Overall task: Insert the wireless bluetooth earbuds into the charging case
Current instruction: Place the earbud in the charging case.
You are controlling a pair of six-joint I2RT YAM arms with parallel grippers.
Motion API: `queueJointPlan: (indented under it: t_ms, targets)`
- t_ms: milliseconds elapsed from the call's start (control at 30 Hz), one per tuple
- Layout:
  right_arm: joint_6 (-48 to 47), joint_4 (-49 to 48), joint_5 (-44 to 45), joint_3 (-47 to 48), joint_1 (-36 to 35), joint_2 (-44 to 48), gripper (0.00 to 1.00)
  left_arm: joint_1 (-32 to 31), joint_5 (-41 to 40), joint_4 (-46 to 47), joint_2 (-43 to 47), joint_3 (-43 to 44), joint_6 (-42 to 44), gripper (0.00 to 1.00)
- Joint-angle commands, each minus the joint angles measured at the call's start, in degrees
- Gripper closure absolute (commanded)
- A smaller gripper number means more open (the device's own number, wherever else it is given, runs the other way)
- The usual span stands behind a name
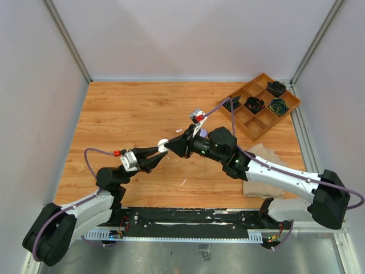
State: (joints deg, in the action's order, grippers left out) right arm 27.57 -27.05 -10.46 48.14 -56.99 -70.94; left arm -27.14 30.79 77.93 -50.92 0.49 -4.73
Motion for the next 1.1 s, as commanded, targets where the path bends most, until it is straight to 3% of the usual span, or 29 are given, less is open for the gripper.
queueJointPlan:
  t_ms: [0,333,767,1067]
  targets:
    - [2.1,-3.0,0.0,-0.4,-0.8,-1.3,0.85,0.2,0.4,2.5,0.7,-5.5,0.2,1.0]
    - [3.2,-3.7,0.0,-0.7,-0.9,-2.1,0.84,0.2,0.3,2.3,0.8,-5.5,0.2,1.0]
    - [1.6,-3.1,2.0,-1.2,-1.4,-0.7,0.65,0.2,0.0,1.8,0.8,-5.3,0.2,1.0]
    - [-0.3,-1.3,3.7,-1.0,-1.5,0.6,0.62,0.2,-0.1,1.2,0.7,-5.1,0.2,1.0]
